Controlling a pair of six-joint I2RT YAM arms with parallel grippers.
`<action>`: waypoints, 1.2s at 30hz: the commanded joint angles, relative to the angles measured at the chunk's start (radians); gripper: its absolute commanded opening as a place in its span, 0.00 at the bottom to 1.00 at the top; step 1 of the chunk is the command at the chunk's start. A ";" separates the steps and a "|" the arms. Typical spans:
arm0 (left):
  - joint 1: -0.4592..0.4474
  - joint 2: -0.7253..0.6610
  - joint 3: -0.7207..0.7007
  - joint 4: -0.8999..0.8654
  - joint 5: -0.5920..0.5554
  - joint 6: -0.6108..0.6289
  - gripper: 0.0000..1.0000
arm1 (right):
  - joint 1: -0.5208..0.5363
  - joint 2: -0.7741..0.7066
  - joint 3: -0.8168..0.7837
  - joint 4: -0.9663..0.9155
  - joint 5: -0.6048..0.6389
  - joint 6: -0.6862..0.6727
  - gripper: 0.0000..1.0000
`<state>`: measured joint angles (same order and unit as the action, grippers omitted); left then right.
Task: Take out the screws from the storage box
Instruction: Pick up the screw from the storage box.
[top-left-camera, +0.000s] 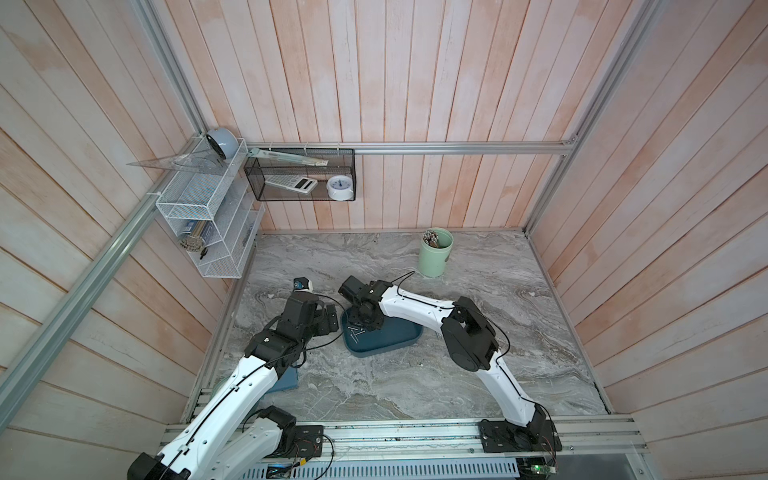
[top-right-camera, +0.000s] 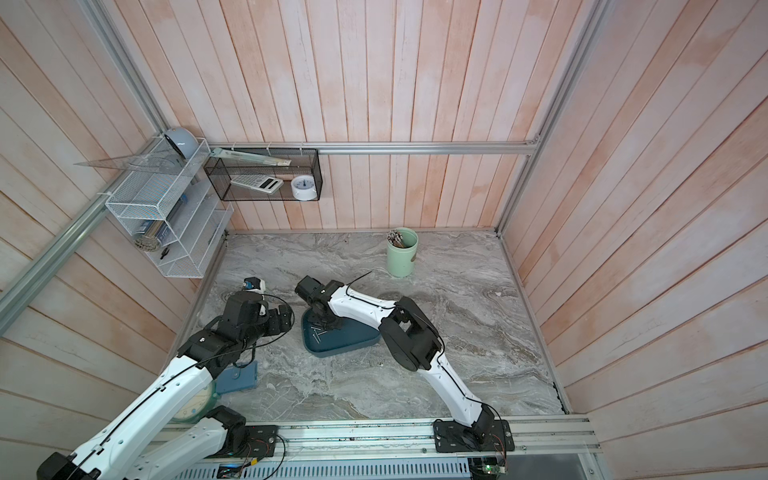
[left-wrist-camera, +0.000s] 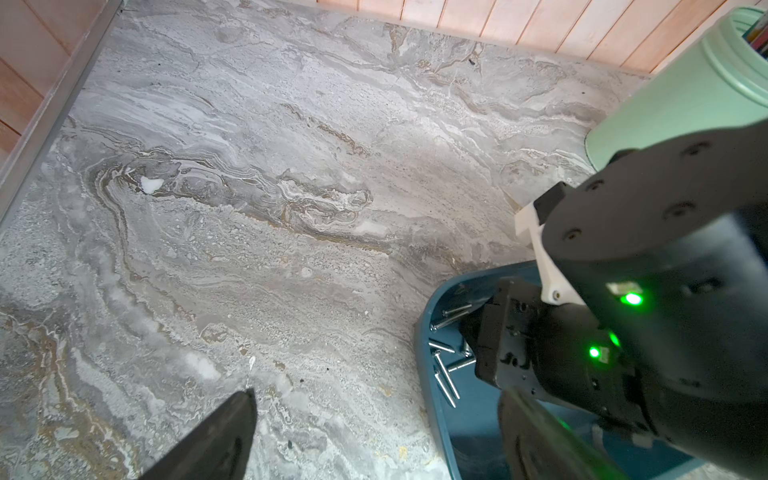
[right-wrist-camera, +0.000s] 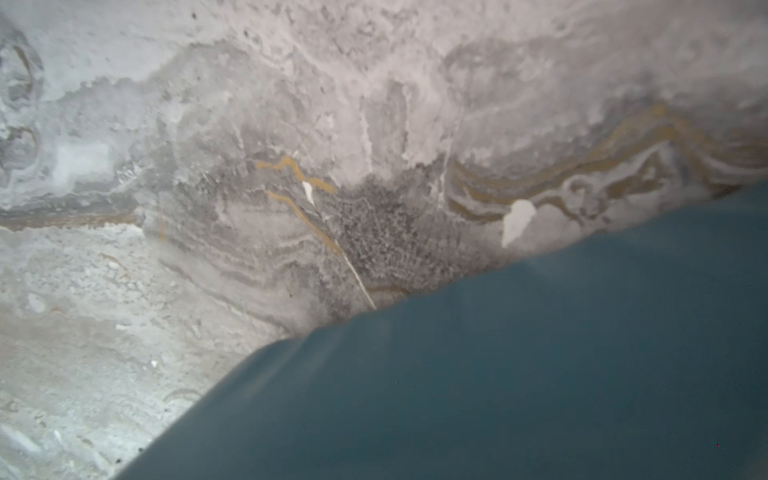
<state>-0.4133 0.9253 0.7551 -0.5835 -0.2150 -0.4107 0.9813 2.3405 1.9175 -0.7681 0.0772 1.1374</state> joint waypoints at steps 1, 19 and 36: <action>-0.001 -0.009 -0.007 0.019 -0.007 0.014 0.96 | 0.005 -0.007 -0.064 -0.039 0.023 -0.013 0.12; -0.001 -0.005 -0.008 0.020 -0.012 0.015 0.96 | -0.020 0.037 0.038 -0.238 0.157 -0.200 0.15; 0.000 0.002 -0.008 0.025 0.000 0.015 0.96 | -0.043 -0.005 -0.037 -0.178 0.091 -0.223 0.10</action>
<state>-0.4133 0.9257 0.7551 -0.5835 -0.2146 -0.4107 0.9611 2.3360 1.9263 -0.9123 0.1669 0.9268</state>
